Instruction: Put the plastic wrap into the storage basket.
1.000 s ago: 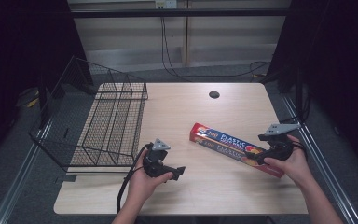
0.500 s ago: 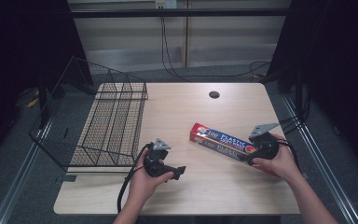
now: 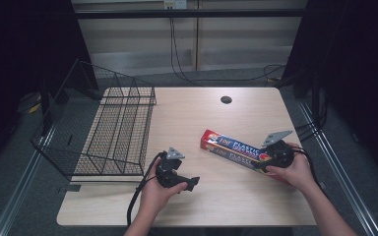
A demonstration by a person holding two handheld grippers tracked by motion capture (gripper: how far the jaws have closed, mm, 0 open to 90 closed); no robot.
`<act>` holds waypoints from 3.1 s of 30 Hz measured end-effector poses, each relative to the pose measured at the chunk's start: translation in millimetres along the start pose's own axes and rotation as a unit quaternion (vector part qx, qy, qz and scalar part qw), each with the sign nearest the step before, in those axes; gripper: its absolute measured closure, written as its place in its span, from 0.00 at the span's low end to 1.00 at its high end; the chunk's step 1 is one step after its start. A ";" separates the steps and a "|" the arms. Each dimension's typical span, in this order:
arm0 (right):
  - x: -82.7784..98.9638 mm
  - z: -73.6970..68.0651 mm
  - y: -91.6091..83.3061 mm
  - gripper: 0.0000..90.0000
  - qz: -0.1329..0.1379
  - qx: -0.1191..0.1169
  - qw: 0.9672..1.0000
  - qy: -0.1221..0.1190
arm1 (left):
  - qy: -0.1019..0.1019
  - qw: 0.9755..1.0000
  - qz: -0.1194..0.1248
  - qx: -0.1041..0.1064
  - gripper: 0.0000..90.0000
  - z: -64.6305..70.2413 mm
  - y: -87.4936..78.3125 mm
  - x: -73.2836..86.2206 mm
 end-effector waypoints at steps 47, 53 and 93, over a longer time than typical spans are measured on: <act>-35.5 -53.0 -28.4 0.50 0.008 -0.127 0.984 -0.122 | 0.121 0.988 0.008 0.094 0.03 18.5 -26.1 -88.5; -41.1 -56.2 -26.5 0.50 0.005 -0.139 0.981 -0.133 | 0.149 0.983 -0.021 0.106 0.03 23.3 -12.4 -93.9; -65.7 -67.0 -31.9 0.45 0.012 -0.186 0.962 -0.199 | 0.245 0.948 -0.162 0.125 0.40 71.7 22.5 -98.1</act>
Point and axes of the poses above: each handheld gripper's, and its own axes: y roughly forward along the jaws, x roughly out of its underside, z roughly to its right, the point moved 4 cm from there along y, roughly forward along the jaws, and after that the axes turned 6 degrees about -x, right-handed, at the moved point
